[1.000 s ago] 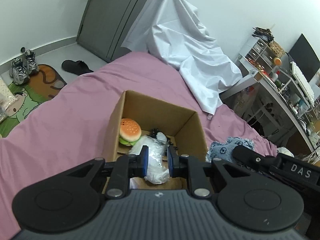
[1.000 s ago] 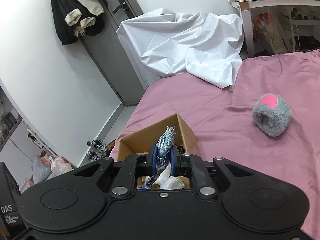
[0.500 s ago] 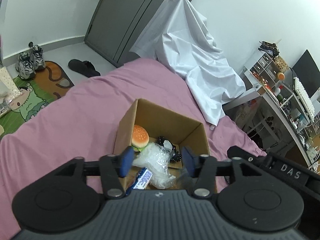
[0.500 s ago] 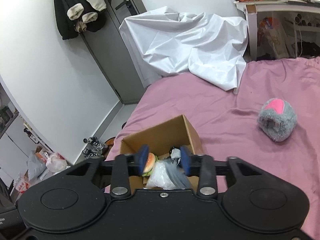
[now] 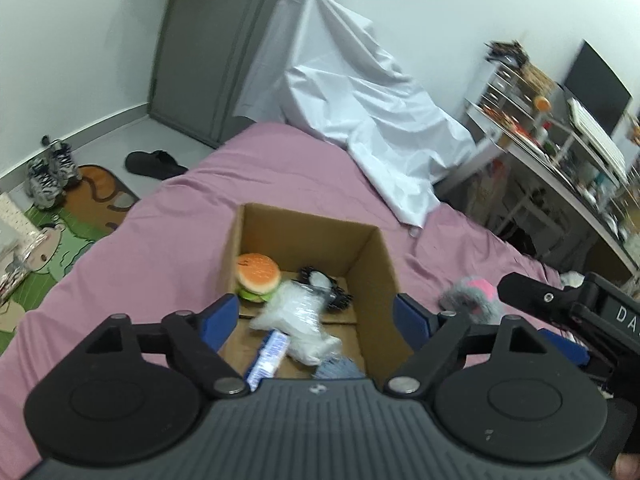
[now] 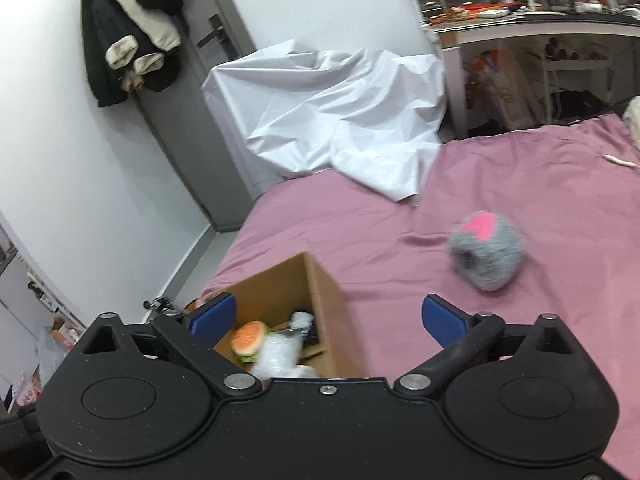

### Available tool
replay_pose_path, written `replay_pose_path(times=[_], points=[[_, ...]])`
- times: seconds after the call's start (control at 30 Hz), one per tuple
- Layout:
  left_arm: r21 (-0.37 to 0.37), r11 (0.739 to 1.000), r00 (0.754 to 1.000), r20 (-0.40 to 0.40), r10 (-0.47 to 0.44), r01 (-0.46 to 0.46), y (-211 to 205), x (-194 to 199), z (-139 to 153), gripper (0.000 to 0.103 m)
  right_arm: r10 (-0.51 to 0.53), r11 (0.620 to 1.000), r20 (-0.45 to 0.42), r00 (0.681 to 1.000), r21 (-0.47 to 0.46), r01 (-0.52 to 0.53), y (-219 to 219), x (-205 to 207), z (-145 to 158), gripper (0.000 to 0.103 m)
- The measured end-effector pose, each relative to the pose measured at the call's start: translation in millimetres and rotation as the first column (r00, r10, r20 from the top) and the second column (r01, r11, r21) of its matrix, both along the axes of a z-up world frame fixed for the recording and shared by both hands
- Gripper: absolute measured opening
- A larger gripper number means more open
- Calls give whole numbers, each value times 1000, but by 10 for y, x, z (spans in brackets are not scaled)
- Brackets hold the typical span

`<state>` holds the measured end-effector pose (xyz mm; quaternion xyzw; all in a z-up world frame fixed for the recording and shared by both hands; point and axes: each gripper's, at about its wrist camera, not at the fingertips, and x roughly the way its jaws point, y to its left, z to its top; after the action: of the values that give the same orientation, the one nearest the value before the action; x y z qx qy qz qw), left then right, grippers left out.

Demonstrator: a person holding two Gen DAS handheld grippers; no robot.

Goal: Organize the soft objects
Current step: 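Open the left tool over the box while the right tool releases the cloth inside, then move both tools toward the grey plush with the pink ear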

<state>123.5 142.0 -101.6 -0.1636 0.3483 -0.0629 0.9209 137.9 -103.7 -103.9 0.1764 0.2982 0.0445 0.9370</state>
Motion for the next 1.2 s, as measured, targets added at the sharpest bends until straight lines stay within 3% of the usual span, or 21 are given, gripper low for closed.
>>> replay_pose_path(times=[0.13,0.3,0.5,0.7,0.97,1.2], points=[[42,996,997,-1,-83,83,-182,10,112,83,-12,1000,7,1000,-28,13,-304,-58,64,103],[78,990,993,-2,-115,115,-364,24,267,84,-26,999,1,1000,-36,26,-549,-127,104,103],[113,975,981,-53,-187,192,-661,112,337,84,-41,999,36,999,-21,42,-871,-253,119,103],[143,969,975,-127,-183,200,-853,222,304,84,-52,999,55,997,-2,52,-1118,-280,88,103],[189,967,977,-161,-140,170,-971,271,335,84,-52,998,64,997,46,49,-1497,-207,-71,103],[227,958,981,-120,-151,175,-1127,316,422,84,-38,997,73,997,75,32,-1690,-35,-292,103]])
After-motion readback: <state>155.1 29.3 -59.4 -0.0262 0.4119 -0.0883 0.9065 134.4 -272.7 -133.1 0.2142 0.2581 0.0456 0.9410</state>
